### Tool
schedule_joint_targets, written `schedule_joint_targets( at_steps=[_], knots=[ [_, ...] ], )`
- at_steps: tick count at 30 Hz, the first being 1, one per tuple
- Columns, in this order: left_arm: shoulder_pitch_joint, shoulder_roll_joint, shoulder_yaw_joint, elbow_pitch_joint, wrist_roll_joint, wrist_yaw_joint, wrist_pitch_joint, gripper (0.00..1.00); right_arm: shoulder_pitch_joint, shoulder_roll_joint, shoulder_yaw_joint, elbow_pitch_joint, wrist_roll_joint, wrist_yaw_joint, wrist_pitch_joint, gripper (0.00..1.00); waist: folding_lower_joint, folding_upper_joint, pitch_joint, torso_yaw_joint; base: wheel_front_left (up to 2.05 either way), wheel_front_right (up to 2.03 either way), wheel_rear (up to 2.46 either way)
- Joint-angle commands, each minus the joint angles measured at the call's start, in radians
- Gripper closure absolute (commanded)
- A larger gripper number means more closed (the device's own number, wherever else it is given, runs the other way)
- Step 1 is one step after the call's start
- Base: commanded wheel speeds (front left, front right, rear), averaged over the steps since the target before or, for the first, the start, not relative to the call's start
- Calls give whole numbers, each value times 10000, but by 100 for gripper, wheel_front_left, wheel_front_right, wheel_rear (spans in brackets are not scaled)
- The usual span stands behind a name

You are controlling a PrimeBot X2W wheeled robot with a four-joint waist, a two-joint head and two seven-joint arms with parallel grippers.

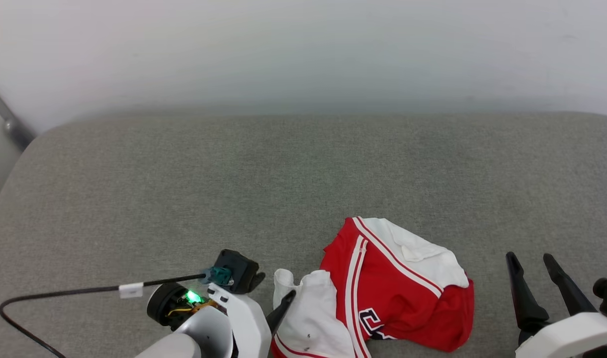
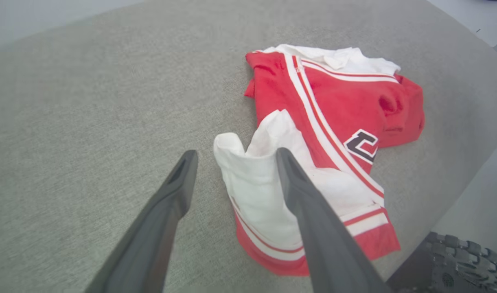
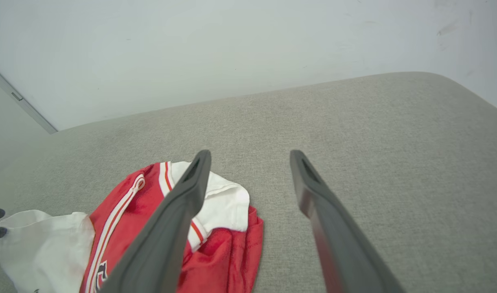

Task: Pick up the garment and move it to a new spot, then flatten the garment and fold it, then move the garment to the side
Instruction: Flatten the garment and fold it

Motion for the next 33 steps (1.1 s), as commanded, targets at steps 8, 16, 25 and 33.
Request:
schedule_joint_targets(
  at_steps=[8,16,25,33],
  knots=[
    [-637,141,-416,593,-413,-907,1159,77,-337,12,81,267,229,-3,-246,0,0,0,443,-366,0,0,0],
    [-954,254,467,991,-391,-394,101,100,-445,12,-42,491,47,-3,-362,0,0,0,564,-344,0,0,0],
    [363,762,2614,1199,-1449,1235,-1629,100,-487,12,-95,439,82,-3,-259,0,0,0,727,-52,0,0,0],
    [2374,301,3709,1805,-2855,1748,-2600,100,-581,12,-123,399,22,-3,-196,0,0,0,985,32,0,0,0]
  ],
)
